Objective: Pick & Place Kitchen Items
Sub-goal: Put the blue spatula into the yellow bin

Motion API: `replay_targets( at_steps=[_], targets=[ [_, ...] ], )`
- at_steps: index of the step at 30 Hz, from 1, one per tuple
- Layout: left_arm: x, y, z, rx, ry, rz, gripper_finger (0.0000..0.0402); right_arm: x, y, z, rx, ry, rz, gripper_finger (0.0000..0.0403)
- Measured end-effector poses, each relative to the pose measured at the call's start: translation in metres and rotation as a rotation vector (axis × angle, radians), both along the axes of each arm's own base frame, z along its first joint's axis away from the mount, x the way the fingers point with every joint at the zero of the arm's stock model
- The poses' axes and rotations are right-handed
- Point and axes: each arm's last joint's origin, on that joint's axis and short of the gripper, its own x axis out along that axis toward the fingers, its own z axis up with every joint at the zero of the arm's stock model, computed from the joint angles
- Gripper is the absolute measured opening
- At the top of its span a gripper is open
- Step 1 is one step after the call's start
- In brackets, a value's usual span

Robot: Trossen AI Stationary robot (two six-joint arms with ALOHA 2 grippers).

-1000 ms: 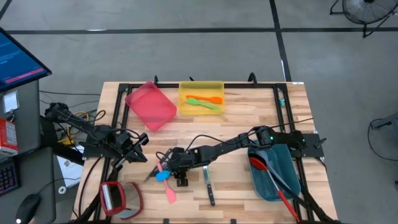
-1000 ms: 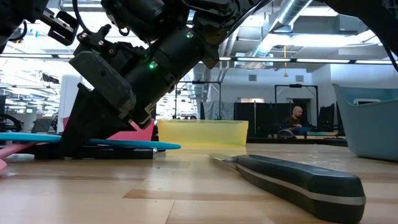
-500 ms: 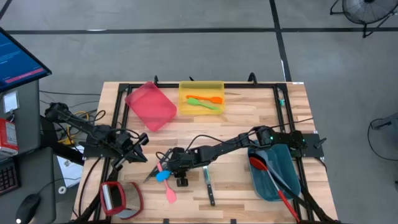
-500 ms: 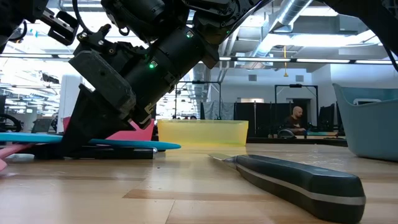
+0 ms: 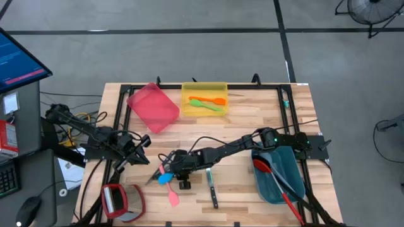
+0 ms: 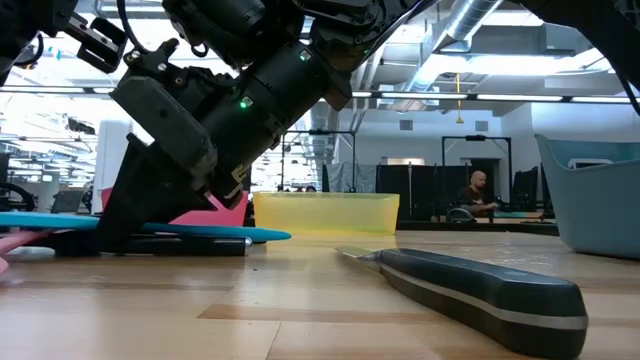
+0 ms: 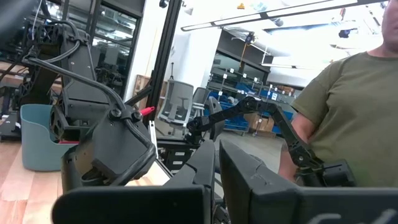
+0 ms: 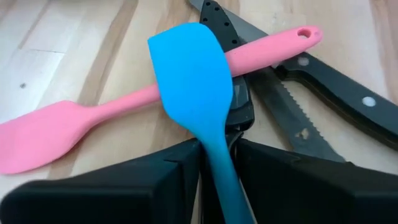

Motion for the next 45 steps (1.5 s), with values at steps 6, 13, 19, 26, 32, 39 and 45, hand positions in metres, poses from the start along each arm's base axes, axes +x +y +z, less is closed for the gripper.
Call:
replay_targets(
  at_steps=[6,13,19,26,32,39,45],
  targets=[
    [0.000,0.000,0.000,-0.001,-0.001,0.000,0.0008,0.007,0.002,0.015,0.004,-0.037,0.012,0.0081],
    [0.000,0.000,0.000,0.000,-0.001,0.000,0.0008,0.012,-0.002,0.027,-0.009,-0.051,0.018,0.0013],
    [0.000,0.000,0.000,-0.001,-0.002,0.000,0.0008,0.012,-0.006,0.031,-0.013,-0.018,0.007,0.0002],
    [0.000,0.000,0.000,0.000,-0.001,0.000,0.0008,0.012,-0.007,0.031,-0.010,-0.011,0.007,0.0002],
    [0.000,0.000,0.000,-0.001,-0.002,0.000,0.0008,0.011,-0.003,0.031,-0.012,-0.012,0.012,0.0041],
    [0.000,0.000,0.000,-0.001,-0.002,0.000,0.0008,0.011,-0.006,0.028,-0.020,-0.005,0.011,0.0142],
    [0.000,0.000,0.000,-0.001,-0.002,0.000,0.0008,0.009,-0.007,0.026,-0.035,0.022,0.004,0.0180]
  ],
)
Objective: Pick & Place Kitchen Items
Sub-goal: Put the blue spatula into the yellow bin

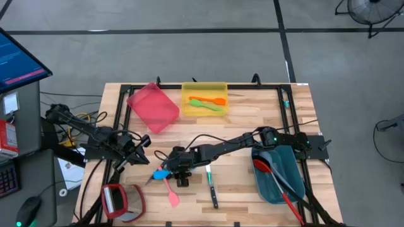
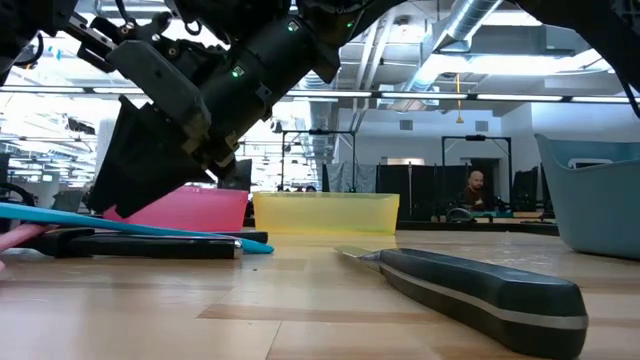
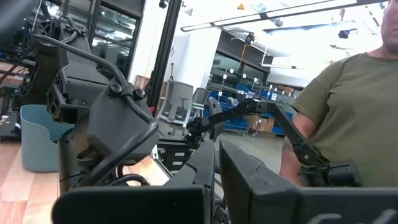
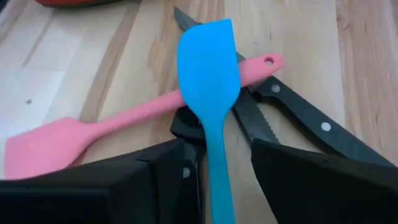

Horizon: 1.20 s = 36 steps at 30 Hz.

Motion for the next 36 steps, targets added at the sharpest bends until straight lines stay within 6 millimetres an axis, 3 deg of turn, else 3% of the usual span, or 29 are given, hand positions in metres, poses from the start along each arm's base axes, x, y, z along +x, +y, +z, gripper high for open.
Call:
replay_targets(
  at_steps=[9,14,21,26,31,34,36],
  targets=[
    [0.000,0.000,0.000,0.000,0.000,0.000,0.0008,0.000,0.000,0.000,-0.031,-0.006,0.010,0.0132],
    [0.000,0.000,0.000,0.000,0.000,0.000,0.0008,0.002,-0.001,-0.025,-0.047,0.035,0.019,0.0115],
    [0.000,0.000,0.000,0.000,-0.001,0.000,0.0008,0.002,-0.001,-0.029,-0.048,0.038,0.013,0.0107],
    [0.000,0.000,0.000,0.000,-0.001,0.000,0.0008,0.003,-0.007,-0.030,-0.003,0.057,-0.036,0.0024],
    [0.000,0.000,0.000,-0.001,-0.001,0.000,0.0008,0.007,-0.011,-0.023,0.041,0.081,-0.091,0.0020],
    [0.000,0.000,0.000,0.000,-0.001,0.000,0.0008,0.007,-0.012,-0.005,0.019,0.066,-0.083,0.0020],
    [0.000,0.000,0.000,0.000,0.000,0.000,0.0008,0.007,-0.016,0.018,0.015,0.024,-0.086,0.0020]
  ],
)
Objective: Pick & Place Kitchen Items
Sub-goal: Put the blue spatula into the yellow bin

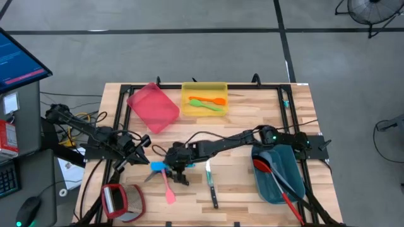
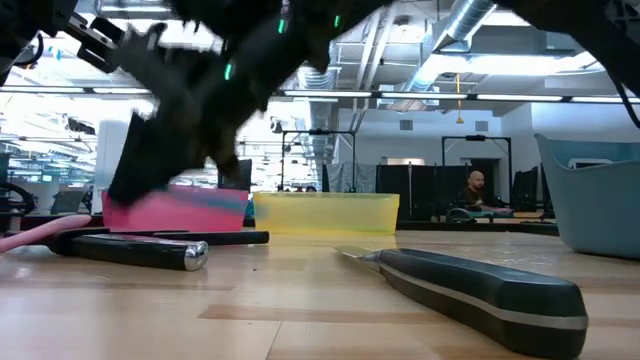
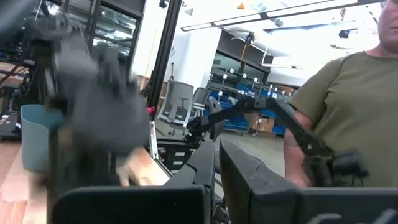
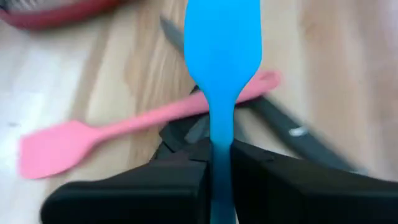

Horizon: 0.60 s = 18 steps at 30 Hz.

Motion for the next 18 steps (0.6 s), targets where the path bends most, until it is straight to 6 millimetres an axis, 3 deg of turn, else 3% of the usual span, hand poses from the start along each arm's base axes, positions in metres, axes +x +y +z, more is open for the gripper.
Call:
replay_targets(
  at_steps=[5,14,18],
  targets=[
    [0.000,0.000,0.000,-0.001,-0.002,0.000,0.0008,-0.016,-0.014,0.051,-0.024,0.018,0.002,0.0020],
    [0.000,0.000,0.000,-0.001,-0.003,0.000,0.0008,-0.081,-0.038,0.120,-0.152,0.266,0.104,0.0020],
    [0.000,0.000,0.001,-0.002,-0.005,0.000,0.0008,-0.107,-0.045,0.169,-0.046,0.178,0.200,0.0020]
  ],
)
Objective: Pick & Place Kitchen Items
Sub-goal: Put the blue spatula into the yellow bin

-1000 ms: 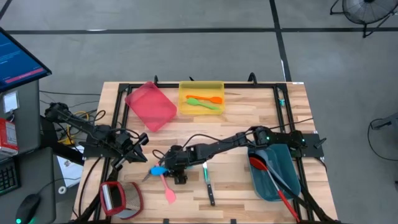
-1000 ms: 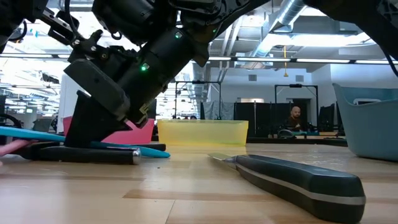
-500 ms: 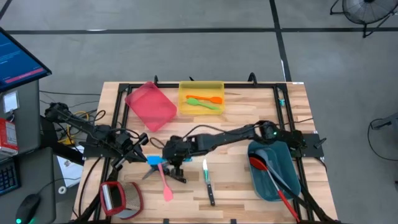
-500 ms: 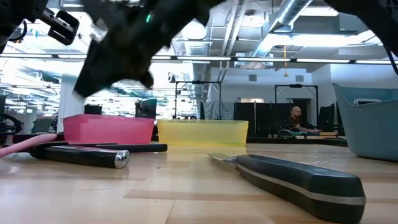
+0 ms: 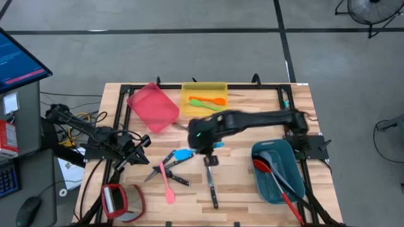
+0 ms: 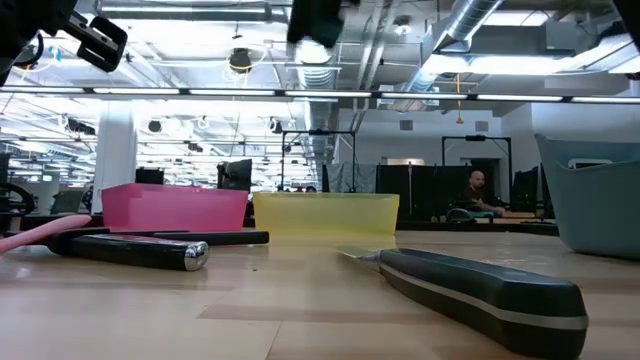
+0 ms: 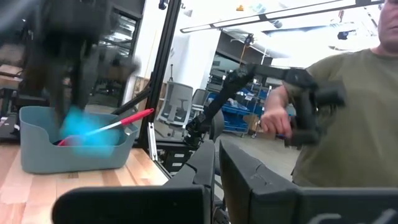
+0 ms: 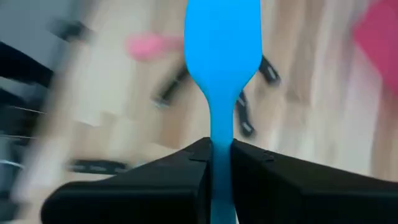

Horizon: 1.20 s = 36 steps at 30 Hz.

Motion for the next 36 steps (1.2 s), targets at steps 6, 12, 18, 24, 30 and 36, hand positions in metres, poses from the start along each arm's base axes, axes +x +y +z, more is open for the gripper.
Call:
replay_targets(
  at_steps=[6,12,18,24,30,36],
  targets=[
    [0.000,0.000,0.000,0.000,0.001,0.000,0.0008,-0.038,-0.015,0.065,0.104,-0.189,0.064,0.0020],
    [0.000,0.000,0.000,0.000,0.001,0.000,0.0008,-0.065,-0.054,0.113,0.191,-0.413,0.107,0.0020],
    [0.000,0.000,0.000,0.000,0.001,0.000,0.0008,-0.077,-0.122,0.119,0.127,-0.466,-0.056,0.0020],
    [0.000,0.000,0.000,0.000,0.001,0.000,0.0008,-0.075,-0.188,0.111,0.219,-0.562,-0.058,0.0020],
    [0.000,0.000,0.000,0.000,0.001,0.000,0.0008,-0.055,-0.246,0.074,0.366,-0.593,-0.027,0.0020],
    [0.000,0.000,0.000,-0.001,-0.001,0.000,0.0008,-0.030,-0.286,0.008,0.493,-0.507,-0.029,0.0020]
  ],
)
